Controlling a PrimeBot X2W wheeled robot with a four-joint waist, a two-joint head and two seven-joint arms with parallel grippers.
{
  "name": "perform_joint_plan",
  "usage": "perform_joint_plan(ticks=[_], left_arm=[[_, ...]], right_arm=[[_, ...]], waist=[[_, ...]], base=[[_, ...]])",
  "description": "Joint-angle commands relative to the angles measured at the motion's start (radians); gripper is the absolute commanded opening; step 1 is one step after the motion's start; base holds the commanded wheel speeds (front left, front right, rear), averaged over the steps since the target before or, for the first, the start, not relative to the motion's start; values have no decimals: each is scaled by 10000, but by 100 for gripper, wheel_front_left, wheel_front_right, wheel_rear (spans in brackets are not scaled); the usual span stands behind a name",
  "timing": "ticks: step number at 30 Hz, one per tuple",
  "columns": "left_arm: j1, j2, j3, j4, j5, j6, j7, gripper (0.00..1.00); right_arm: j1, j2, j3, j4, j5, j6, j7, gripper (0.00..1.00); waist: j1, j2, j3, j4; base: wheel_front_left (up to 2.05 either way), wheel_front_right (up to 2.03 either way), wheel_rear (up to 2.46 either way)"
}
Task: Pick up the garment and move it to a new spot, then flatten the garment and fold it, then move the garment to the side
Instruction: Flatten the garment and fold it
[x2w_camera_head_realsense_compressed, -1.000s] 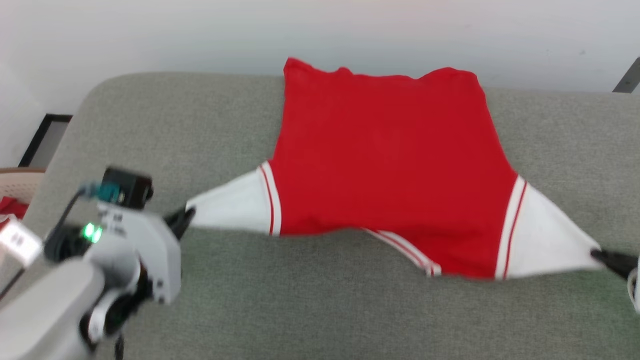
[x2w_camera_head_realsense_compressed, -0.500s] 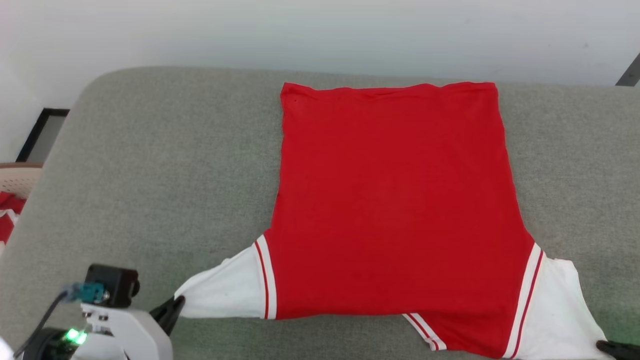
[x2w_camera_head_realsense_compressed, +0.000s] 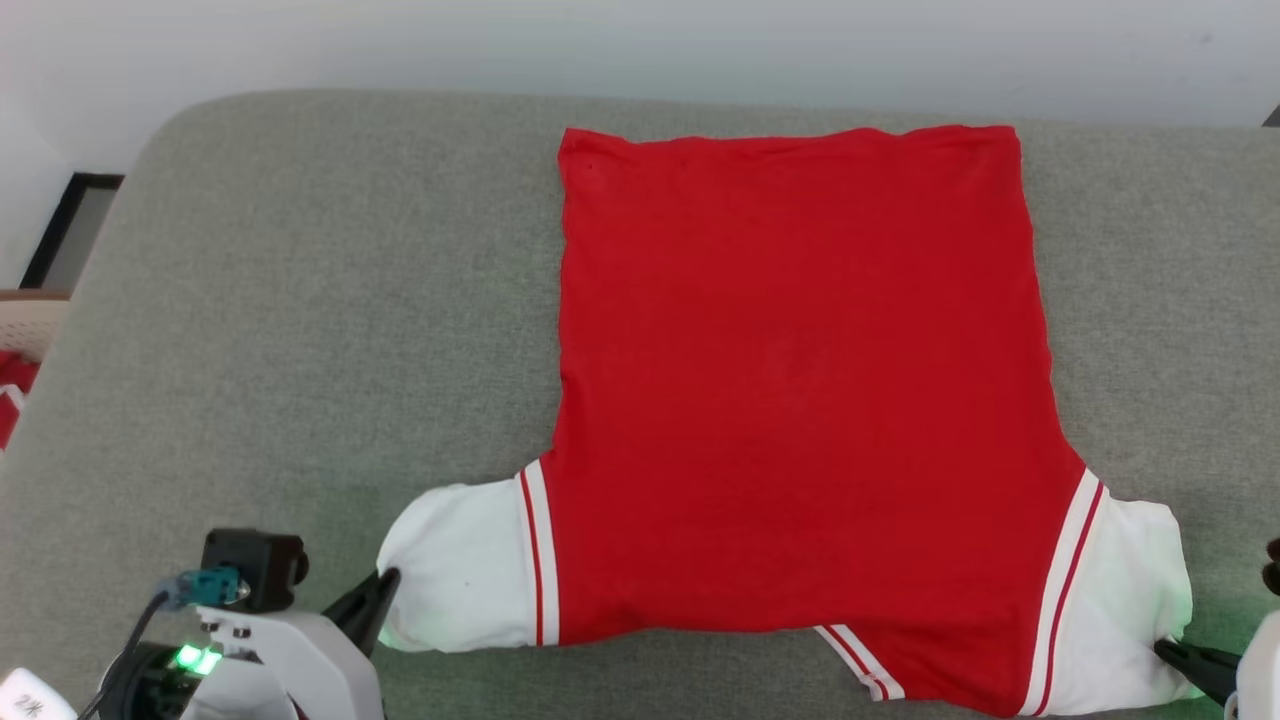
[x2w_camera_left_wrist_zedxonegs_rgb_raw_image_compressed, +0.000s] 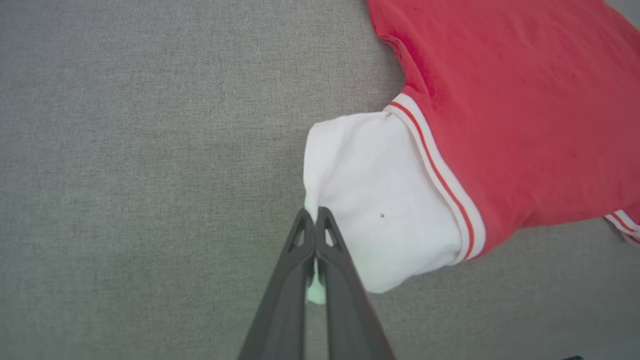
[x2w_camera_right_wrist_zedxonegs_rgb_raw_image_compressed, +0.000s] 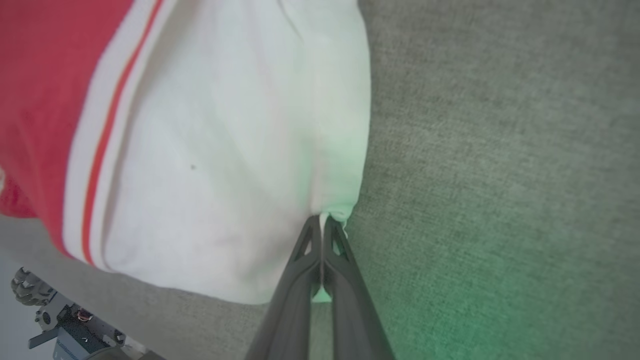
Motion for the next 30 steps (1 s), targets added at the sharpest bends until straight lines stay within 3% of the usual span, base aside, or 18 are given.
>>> perform_joint_plan(ticks=[1, 2, 3, 6, 8, 9, 10, 11, 13, 19, 24, 30], left_arm=[[-178, -147, -13, 197, 123, -97, -110, 0], [-220, -226, -41, 284, 169, -141, -139, 0], [-256, -305, -75, 376, 199, -174, -160, 0], [-368, -484, -138, 609, 277, -279, -242, 0], [-423, -601, -148, 733, 283, -342, -290, 0], [-440, -649, -157, 800, 305, -359, -328, 0], [-449, -704, -164, 849, 320, -379, -349, 0], [-449, -704, -164, 849, 320, -379, -349, 0], [-465, -787, -182, 947, 325, -409, -404, 0], [-390, -964, -206, 1098, 280, -490, -534, 0], [-323, -1101, -246, 1089, 297, -512, -668, 0], [-591, -1421, -379, 1042, 485, -663, -764, 0]], right_arm=[[-234, 293, 226, 484, -292, -30, -3, 0], [-352, 350, 295, 657, -436, -39, -55, 2], [-458, 387, 389, 807, -551, -57, -115, 19], [-750, 484, 642, 1217, -776, -93, -283, 40], [-897, 516, 842, 1482, -903, -100, -360, 49], [-972, 533, 929, 1611, -933, -103, -405, 80], [-1009, 522, 1039, 1703, -934, -106, -388, 89], [-1009, 522, 1039, 1703, -934, -106, -388, 89], [-1126, 511, 1168, 1859, -845, -125, -424, 100], [-1222, -93, 895, 1266, -268, -133, -1, 100], [-1254, -817, -179, -596, 349, -16, 851, 100], [-2728, -850, -1319, -1905, -635, -16, 889, 100]], waist=[[0, 0, 156, 48], [0, 0, 194, 60], [0, 0, 224, 78], [0, 0, 312, 104], [0, 0, 362, 108], [0, 0, 375, 111], [0, 0, 386, 119], [0, 0, 386, 119], [0, 0, 403, 134], [0, 0, 336, 213], [0, 0, 282, 381], [0, 0, 505, 839]], base=[[0, 0, 0], [0, 0, 0], [0, 0, 0], [0, 0, 0], [0, 0, 0], [0, 0, 0], [0, 0, 0], [0, 0, 0], [0, 0, 0], [0, 0, 0], [0, 0, 0], [0, 0, 0]])
